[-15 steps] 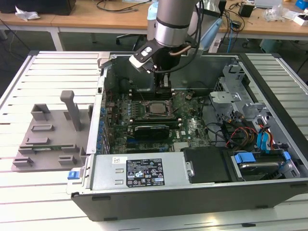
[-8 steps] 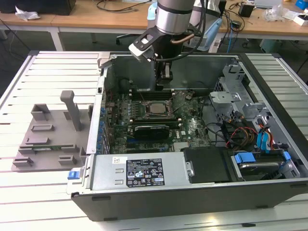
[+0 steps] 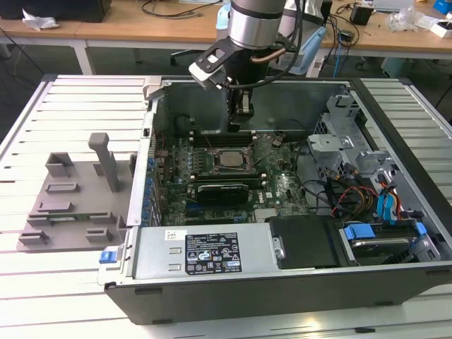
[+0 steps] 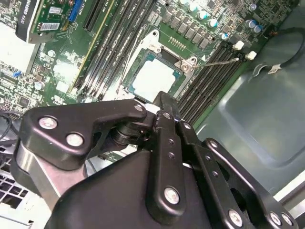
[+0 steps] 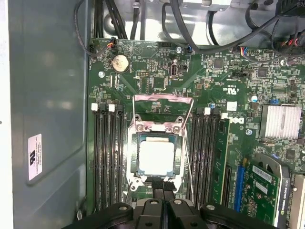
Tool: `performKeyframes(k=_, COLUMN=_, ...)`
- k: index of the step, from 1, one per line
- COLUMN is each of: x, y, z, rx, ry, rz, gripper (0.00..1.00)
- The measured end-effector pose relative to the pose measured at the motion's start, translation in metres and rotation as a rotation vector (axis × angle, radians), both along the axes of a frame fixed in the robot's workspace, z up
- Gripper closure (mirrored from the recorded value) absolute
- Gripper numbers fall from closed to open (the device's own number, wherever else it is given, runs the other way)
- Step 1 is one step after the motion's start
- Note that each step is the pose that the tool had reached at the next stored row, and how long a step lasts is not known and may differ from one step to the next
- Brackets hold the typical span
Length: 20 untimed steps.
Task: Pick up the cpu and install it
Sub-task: 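Close the cpu cover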
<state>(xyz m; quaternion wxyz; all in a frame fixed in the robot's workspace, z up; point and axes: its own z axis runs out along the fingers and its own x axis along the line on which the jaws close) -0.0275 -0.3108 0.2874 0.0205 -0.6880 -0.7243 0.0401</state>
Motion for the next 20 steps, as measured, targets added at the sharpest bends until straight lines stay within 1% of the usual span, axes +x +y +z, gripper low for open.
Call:
performKeyframes(k=1, x=0.0005, y=0.0000, z=0.0000, rx=0.0009, ry=0.0000, rz=0.000, gripper=0.89)
performKeyframes(k=2, x=0.0199, y=0.0006, z=0.0000, rx=0.0008, ry=0.0000, rz=0.000, gripper=0.89)
performKeyframes(k=3, x=0.0292, y=0.0010, z=-0.0001, rx=0.0010, ry=0.0000, rz=0.000, gripper=0.89)
performKeyframes(k=4, x=0.0341, y=0.0011, z=0.0000, rx=0.0008, ry=0.0002, rz=0.000, gripper=0.89)
performKeyframes(k=5, x=0.0373, y=0.0012, z=0.0000, rx=0.0008, ry=0.0002, rz=0.000, gripper=0.89)
performKeyframes(k=8, x=0.0437, y=0.0013, z=0.0000, rx=0.0005, ry=0.0003, rz=0.000, gripper=0.89)
performKeyframes(k=18, x=0.0568, y=0.0016, z=0.0000, rx=0.0000, ry=0.0003, rz=0.000, gripper=0.89)
performKeyframes(k=20, x=0.0618, y=0.0017, z=0.0000, rx=-0.0002, ry=0.0003, rz=0.000, gripper=0.89)
